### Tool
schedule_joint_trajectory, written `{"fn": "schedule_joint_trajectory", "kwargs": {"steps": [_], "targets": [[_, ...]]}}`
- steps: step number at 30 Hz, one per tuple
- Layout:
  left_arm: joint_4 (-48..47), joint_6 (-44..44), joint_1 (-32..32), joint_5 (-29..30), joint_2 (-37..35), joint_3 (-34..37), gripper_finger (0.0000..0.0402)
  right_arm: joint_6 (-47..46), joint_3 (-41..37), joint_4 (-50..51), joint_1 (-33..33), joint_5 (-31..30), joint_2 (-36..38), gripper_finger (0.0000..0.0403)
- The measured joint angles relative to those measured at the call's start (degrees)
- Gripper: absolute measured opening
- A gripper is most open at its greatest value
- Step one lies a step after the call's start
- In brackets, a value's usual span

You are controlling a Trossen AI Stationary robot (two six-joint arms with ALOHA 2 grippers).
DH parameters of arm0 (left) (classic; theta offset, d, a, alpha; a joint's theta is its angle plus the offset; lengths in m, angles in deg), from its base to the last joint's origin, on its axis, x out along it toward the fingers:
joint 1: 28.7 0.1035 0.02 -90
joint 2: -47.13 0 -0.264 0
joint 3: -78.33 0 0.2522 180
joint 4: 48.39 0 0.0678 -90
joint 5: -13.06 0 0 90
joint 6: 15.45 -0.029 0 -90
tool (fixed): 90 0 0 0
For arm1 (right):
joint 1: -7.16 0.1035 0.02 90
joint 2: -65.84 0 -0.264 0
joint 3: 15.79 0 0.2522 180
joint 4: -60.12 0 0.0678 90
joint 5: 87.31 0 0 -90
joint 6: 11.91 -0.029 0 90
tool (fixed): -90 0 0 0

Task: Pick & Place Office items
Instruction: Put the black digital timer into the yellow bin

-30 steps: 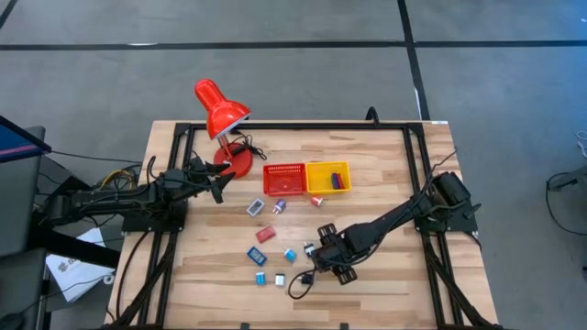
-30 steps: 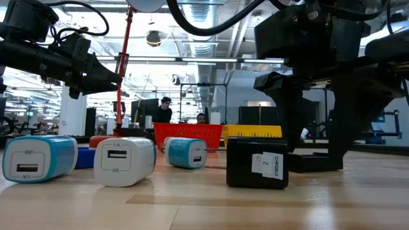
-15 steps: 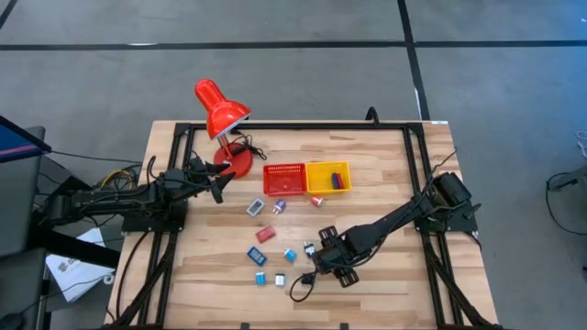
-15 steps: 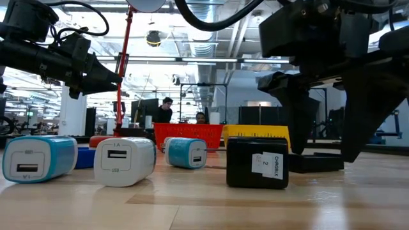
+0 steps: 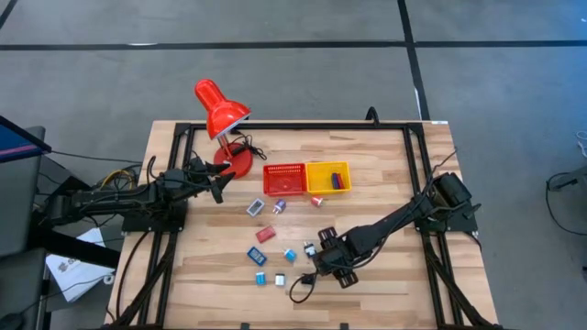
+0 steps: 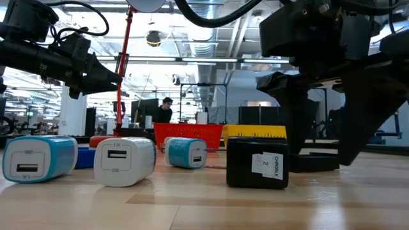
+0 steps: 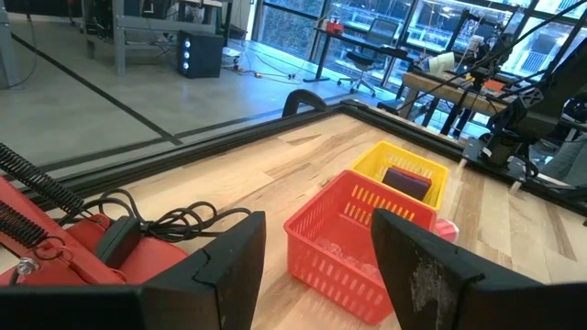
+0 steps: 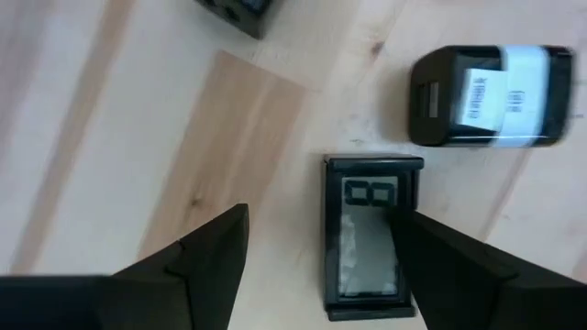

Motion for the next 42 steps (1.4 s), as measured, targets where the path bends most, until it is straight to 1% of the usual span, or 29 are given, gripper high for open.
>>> {"fn": "schedule_joint_trajectory", "kwargs": {"steps": [5,17,25,34,42], "targets": [[0.0,0.0,0.0,0.0,0.0,0.0,0.0195,0.0,0.0,0.0,0.0,-2.0,0.0,0.026],[0.0,0.0,0.0,0.0,0.0,0.0,0.0195,-1.2,-0.1,-0.1,-0.3,-2.4,0.0,0.026],[0.0,0.0,0.0,0.0,0.0,0.0,0.0195,-1.7,-2.3,-5.8,-0.6,-2.4,0.2,0.026],[0.0,0.0,0.0,0.0,0.0,0.0,0.0195,-2.6,-2.3,-5.9,-1.5,-1.0,0.2,0.026],[0.0,0.0,0.0,0.0,0.0,0.0,0.0195,-6.3,-2.6,-5.3,-2.6,0.7,-0.2,0.026]]}}
